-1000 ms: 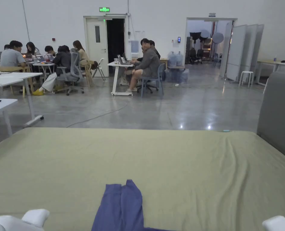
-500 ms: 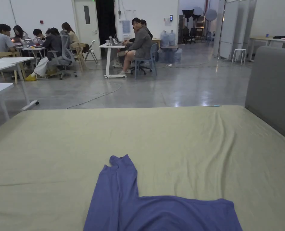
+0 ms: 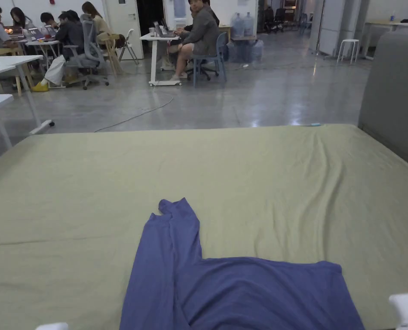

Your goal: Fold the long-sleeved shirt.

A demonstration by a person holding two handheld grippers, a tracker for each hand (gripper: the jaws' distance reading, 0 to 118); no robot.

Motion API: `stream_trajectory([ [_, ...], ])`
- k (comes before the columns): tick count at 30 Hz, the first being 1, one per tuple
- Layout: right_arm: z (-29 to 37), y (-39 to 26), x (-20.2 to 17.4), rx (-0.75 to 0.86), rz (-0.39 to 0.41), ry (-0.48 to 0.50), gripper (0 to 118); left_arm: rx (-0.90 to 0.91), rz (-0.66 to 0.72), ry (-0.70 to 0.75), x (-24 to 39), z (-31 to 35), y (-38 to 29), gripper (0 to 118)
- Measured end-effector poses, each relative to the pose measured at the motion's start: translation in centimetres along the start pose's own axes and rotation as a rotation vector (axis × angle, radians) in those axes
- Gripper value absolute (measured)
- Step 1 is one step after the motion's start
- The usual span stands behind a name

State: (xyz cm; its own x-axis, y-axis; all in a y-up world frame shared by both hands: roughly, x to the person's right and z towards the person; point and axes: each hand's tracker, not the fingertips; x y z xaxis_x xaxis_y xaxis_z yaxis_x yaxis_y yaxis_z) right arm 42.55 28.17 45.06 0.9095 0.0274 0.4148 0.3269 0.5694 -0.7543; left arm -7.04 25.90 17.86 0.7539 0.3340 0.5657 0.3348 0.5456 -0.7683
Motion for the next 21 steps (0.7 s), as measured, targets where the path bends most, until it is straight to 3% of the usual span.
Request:
stream_trajectory([
  [4,2.9,0.3,-3.4,0.074,-0.018,0.062,106,0.056,0.115,-0.120,2.0,2.0,-1.1,118],
  [6,2.3,-0.6,-5.2,0.070,-0.059,0.099,101,0.030,0.101,-0.079,3.2,1.5,-1.8,114],
  [7,1.8,-1.1,-6.1,0.056,-0.086,0.125,73,0.038,0.096,-0.024,3.8,1.2,-2.5,95],
  [8,0.8,-1.5,-7.1,0.049,-0.100,0.151,34,0.035,0.081,0.032,4.2,0.5,-2.8,60],
  [9,0.3,-1.8,-7.8,0.048,-0.105,0.157,0,0.001,0.067,0.058,4.4,-0.3,-2.8,15],
  [10,-0.5,-2.0,-8.4,0.035,-0.123,0.166,0,-0.050,0.058,0.079,4.7,-1.2,-2.6,0],
  [12,-1.7,-2.3,-8.7,0.031,-0.139,0.174,0,-0.063,0.054,0.064,4.7,-2.8,-1.6,0],
  [14,-2.5,-1.8,-8.3,0.006,-0.135,0.245,0,-0.079,0.005,0.022,4.3,-4.8,1.7,0],
  [17,-3.1,-0.3,-8.2,0.020,-0.118,0.226,0,-0.016,0.047,-0.030,2.9,-9.2,9.2,0],
  [18,-3.2,0.0,-8.1,0.024,-0.110,0.219,0,-0.017,0.031,-0.004,2.5,-10.8,11.1,6],
  [20,-3.6,0.9,-8.5,0.034,-0.116,0.192,0,-0.045,-0.004,0.068,1.7,-15.9,16.4,103],
  [21,-3.7,1.0,-8.3,0.037,-0.120,0.193,0,-0.090,-0.004,0.054,1.0,-18.4,18.4,118],
])
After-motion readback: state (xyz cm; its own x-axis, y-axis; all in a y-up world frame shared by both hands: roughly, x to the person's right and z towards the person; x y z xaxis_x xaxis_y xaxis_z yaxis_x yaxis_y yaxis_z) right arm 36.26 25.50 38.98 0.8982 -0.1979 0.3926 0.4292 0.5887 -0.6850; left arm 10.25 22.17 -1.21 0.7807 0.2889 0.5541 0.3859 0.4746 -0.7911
